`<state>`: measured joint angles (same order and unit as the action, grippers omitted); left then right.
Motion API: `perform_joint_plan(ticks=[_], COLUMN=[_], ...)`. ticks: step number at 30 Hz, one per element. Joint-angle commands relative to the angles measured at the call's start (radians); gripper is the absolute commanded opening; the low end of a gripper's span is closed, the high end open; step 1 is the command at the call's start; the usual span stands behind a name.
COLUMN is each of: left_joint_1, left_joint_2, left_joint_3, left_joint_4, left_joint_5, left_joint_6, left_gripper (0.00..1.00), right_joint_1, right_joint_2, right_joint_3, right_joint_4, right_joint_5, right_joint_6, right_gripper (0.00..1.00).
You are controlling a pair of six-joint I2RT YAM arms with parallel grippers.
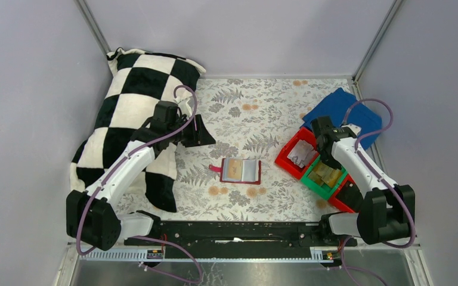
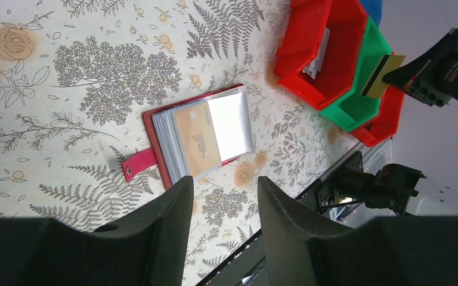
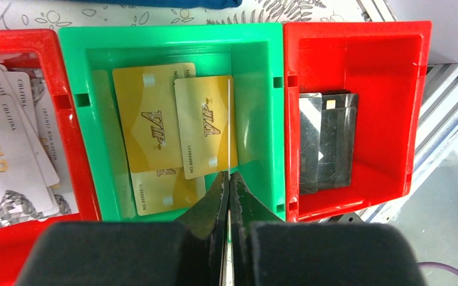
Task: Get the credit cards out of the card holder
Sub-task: Place the credit card in the storage box.
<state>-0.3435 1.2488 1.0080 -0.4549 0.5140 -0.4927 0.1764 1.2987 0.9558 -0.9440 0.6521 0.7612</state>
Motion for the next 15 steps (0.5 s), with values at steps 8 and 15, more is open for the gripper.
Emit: perform_joint_plan(ticks=[8,15], left_joint_1=[0.001,0.0], left_joint_2=[-0.005,-0.005], left_joint_3=[0.004,-0.007], left_joint_4=[0.012,0.005], left_joint_5=[-0.016,-0.022], left_joint_6=[0.03,0.039], left_gripper=[0.48,0.48], right_joint_1=[-0.008,-0.016], right_joint_2=[0.107,0.167], right_joint_3=[-0.041,-0.032], right_joint_4=[0.107,0.147], right_joint_5=[-0.004,0.0], right_joint_6=[-0.033,-0.056], right_gripper=[0.0,0.09])
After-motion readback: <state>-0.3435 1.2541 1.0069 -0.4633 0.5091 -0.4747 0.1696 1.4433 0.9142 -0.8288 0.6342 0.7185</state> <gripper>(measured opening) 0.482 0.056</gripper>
